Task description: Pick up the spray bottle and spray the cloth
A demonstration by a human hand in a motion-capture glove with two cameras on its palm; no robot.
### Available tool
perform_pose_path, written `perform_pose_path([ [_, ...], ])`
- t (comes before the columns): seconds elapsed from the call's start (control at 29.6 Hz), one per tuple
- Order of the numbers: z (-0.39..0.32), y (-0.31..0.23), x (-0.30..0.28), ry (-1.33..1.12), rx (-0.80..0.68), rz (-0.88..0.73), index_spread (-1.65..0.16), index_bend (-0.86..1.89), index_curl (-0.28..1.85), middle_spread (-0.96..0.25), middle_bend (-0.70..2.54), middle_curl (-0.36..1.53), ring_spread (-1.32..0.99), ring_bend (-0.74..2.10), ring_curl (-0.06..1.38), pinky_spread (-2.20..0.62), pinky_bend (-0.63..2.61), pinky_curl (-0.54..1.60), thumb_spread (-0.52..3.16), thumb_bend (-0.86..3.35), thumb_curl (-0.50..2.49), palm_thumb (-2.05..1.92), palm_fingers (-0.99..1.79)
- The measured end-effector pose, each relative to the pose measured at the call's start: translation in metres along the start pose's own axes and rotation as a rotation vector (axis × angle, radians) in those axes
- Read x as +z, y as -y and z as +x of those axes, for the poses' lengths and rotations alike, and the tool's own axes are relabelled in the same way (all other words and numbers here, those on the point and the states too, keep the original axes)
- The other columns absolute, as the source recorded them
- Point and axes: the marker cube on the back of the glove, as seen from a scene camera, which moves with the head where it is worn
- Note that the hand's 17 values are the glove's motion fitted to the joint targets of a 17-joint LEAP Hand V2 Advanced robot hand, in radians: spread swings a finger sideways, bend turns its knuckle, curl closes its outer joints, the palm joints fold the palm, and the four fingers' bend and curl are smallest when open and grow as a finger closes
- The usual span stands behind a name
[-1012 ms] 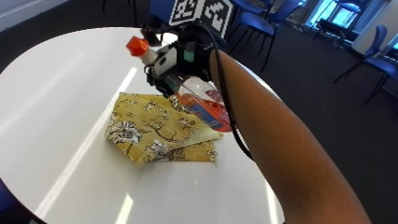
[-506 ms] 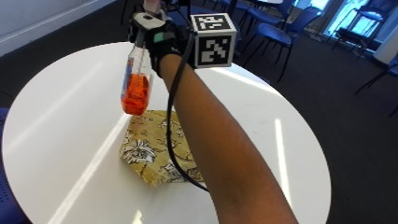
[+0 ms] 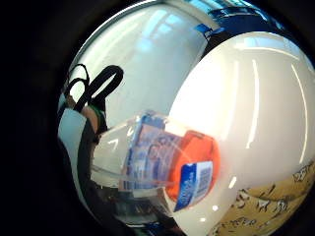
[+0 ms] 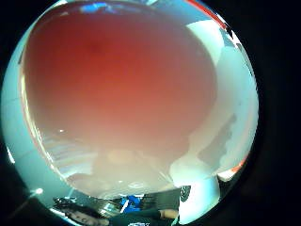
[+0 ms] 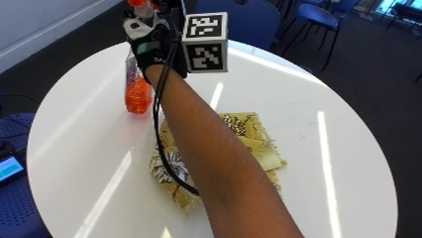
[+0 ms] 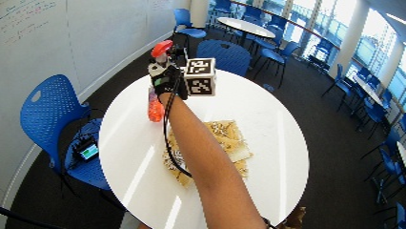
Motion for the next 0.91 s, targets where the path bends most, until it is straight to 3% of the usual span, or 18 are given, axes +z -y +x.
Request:
perform_pose_path([
  [0.91, -0.003, -0.015, -0.017, -0.055, -0.192, 0.035, -0.33, 0.17, 0.57, -0.20, 0.56, 0.57, -0.20, 0.64, 0.48, -0.26, 0.42, 0.39, 0.31, -0.03, 0.86, 0.99, 1.30],
])
